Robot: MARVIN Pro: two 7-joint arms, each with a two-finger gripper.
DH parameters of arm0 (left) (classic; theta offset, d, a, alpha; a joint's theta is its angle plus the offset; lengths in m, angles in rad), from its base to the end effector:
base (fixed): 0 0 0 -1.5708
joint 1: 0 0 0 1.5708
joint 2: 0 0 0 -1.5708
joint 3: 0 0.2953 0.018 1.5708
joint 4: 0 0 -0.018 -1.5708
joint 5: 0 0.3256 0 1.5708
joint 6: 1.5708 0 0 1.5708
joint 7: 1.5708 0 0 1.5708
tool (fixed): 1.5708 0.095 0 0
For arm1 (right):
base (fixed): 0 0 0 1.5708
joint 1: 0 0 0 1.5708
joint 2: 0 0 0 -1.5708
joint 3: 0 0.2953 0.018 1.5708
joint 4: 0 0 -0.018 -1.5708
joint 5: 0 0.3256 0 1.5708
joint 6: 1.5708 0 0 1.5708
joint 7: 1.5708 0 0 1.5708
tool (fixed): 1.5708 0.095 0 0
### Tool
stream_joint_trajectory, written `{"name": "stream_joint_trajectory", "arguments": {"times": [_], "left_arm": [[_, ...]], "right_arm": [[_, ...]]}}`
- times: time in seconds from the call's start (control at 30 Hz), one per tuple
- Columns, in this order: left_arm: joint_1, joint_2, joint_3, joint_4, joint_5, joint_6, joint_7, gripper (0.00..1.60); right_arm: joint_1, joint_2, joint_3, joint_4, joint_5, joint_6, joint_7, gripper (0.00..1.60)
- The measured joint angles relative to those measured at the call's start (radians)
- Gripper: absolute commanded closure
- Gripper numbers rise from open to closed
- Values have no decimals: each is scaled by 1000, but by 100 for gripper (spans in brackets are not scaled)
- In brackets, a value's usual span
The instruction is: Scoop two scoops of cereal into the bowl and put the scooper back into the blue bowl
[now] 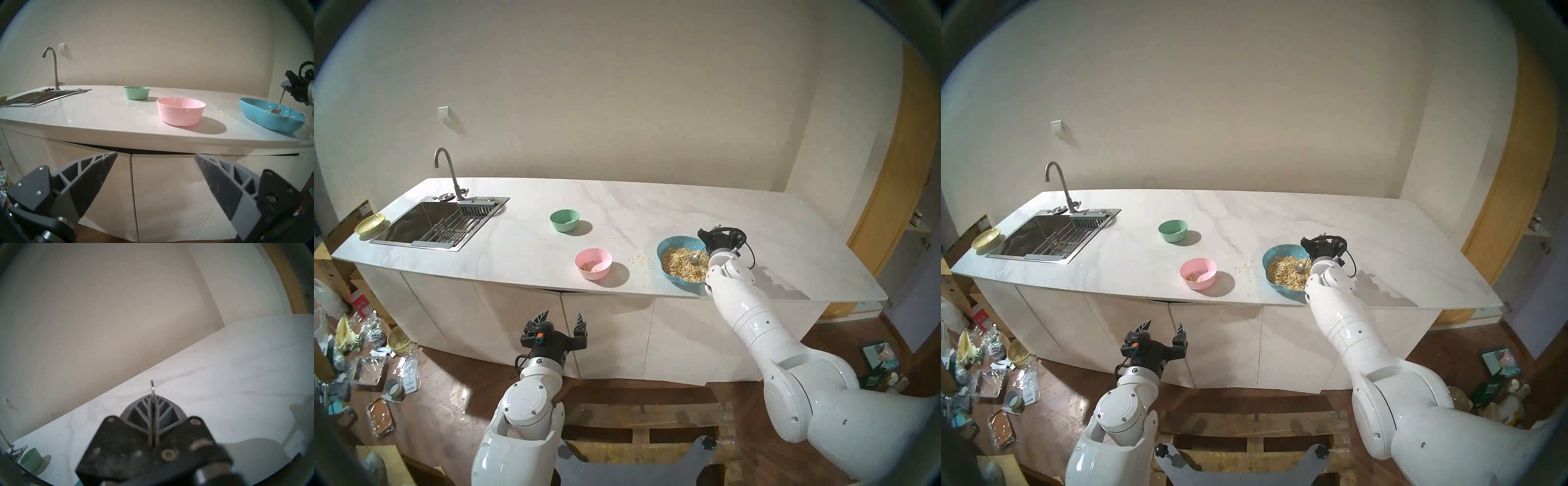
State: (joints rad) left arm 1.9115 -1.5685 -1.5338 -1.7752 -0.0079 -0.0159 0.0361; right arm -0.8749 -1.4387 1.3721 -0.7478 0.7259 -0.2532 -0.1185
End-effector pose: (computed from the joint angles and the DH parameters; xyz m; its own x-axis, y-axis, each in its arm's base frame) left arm 0.3325 -0.0121 -0.3578 0.1205 0.0137 0.9926 0.0013 -0.9999 0.0137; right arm 0.6144 -0.0454 -0.2758 -0.1082 -0.4649 0.8787 -0.1532 -0.8655 -0.4768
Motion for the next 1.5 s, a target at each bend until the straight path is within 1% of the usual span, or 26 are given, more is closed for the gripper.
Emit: {"name": "stream_joint_trajectory", "arguments": {"times": [0.17, 0.3, 0.73, 1.07, 1.3, 1.37, 1.4, 1.5], "left_arm": [[0, 0, 0, 0, 0, 0, 0, 0], [0, 0, 0, 0, 0, 0, 0, 0], [0, 0, 0, -1, 0, 0, 0, 0], [0, 0, 0, -1, 0, 0, 0, 0], [0, 0, 0, 0, 0, 0, 0, 0], [0, 0, 0, 0, 0, 0, 0, 0], [0, 0, 0, 0, 0, 0, 0, 0], [0, 0, 0, 0, 0, 0, 0, 0]], "right_arm": [[10, -8, 8, 27, 4, -11, 10, 160], [9, -14, 16, 29, 10, -19, 14, 160], [-34, -49, 11, -4, 22, -22, 1, 160], [-39, -75, 6, -13, 32, -20, -25, 160], [-31, -94, 25, -10, 54, -11, -61, 160], [-29, -100, 38, -9, 64, -9, -69, 160], [-26, -104, 57, -6, 76, -9, -79, 160], [-24, -105, 74, -6, 87, -7, -92, 160]]}}
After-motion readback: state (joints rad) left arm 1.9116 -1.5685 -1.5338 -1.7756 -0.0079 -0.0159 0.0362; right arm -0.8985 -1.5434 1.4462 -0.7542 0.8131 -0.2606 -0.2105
